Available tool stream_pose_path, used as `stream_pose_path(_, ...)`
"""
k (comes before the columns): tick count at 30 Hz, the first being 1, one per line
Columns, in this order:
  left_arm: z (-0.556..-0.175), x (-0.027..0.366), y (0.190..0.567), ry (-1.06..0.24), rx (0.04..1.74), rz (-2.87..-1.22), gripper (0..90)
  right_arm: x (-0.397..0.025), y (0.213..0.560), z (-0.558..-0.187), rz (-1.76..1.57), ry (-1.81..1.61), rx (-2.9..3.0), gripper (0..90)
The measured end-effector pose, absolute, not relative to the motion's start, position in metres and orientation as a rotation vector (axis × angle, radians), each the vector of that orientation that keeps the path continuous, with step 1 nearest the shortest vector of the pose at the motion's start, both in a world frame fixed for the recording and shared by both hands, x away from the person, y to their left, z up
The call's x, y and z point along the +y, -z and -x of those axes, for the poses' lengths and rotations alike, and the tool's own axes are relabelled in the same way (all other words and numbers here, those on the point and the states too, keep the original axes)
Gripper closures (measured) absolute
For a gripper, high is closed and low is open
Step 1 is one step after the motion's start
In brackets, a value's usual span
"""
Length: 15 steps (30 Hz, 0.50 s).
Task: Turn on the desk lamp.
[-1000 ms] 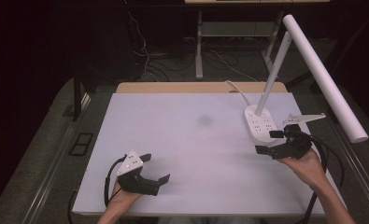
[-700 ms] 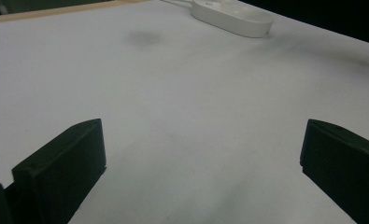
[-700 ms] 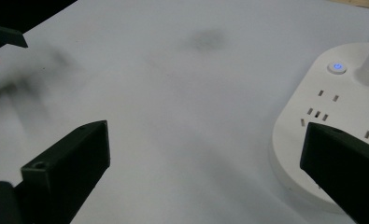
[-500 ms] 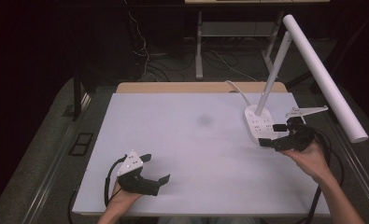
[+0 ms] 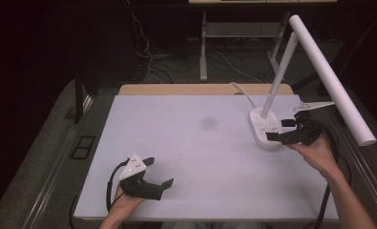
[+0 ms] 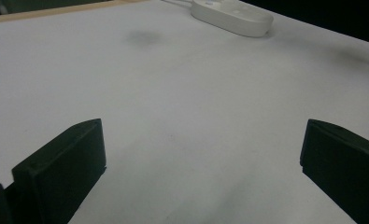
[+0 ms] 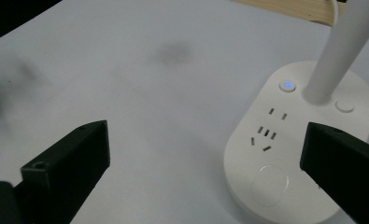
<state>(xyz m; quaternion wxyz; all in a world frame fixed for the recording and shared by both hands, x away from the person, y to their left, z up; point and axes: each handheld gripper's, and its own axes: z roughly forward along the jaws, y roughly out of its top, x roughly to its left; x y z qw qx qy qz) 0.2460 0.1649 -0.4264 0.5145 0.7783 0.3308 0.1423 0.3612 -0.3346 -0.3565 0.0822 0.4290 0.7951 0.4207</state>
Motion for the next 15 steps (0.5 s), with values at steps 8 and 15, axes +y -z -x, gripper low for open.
stream_pose_path(8, -0.246, 0.166, 0.426, -0.345, 0.794, -1.869, 0.0, -0.344, 0.358, -0.377, -1.314, -1.25, 2.344, 1.0)
stream_pose_path(15, -0.246, 0.166, 0.426, -0.346, 0.794, -1.871, 0.0, -0.351, 0.356, -0.389, -1.335, -1.255, 2.312, 0.9)
